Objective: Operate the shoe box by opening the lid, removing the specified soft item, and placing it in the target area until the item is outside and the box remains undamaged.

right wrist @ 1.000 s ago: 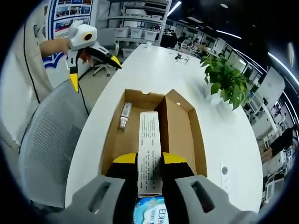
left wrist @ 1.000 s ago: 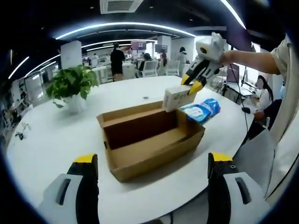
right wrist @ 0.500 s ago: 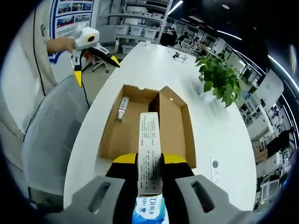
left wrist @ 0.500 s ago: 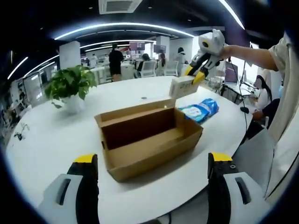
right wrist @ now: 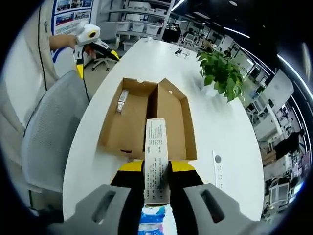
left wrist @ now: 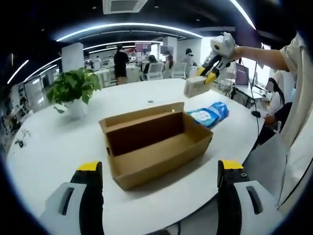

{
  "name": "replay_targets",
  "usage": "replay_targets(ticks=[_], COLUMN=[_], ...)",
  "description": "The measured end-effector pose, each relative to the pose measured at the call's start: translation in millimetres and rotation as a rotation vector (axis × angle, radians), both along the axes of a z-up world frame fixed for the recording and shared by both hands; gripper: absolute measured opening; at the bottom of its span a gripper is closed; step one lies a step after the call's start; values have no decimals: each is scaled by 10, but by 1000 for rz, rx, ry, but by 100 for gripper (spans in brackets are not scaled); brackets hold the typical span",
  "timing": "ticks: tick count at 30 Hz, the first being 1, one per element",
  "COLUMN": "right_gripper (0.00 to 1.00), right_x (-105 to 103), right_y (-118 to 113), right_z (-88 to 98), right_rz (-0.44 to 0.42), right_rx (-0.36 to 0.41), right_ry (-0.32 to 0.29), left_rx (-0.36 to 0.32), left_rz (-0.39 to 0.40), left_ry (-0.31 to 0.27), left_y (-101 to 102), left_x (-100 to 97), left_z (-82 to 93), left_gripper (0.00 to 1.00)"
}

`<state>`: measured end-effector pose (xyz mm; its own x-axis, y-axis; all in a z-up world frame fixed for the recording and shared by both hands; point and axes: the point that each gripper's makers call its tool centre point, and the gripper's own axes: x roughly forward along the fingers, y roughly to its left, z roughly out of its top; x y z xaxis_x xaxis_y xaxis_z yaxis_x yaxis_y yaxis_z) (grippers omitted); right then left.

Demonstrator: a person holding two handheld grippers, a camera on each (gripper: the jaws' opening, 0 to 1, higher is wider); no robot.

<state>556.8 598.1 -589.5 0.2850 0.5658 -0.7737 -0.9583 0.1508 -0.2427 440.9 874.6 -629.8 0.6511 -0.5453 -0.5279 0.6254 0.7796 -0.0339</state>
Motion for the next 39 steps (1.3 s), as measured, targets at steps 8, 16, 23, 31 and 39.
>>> replay_targets(ticks=[8,16,23,31,39], right_gripper=[16,16,16,16,16], right_x=[13,73,122,178,258], right_y=[-263,-535,-730,-969,-1213], right_z=[-30,-69,-141,-265,-404], right_rz=[-22,-50,-67,-87,-113], right_rx=[-34,-62,-86,-121,-158], right_ry=[3,5,10,22,34], left_rx=[4,17,25,15,22], left_rz=[0,-3,-12,-23,-23], left_ry=[4,20,24,20,31], left_y=[-18,-28,-55,-102,-82], left_x=[5,-1,12,31,39], left_z=[-17,-62,-81,-70,-117], left_gripper=[100,100,100,100,100])
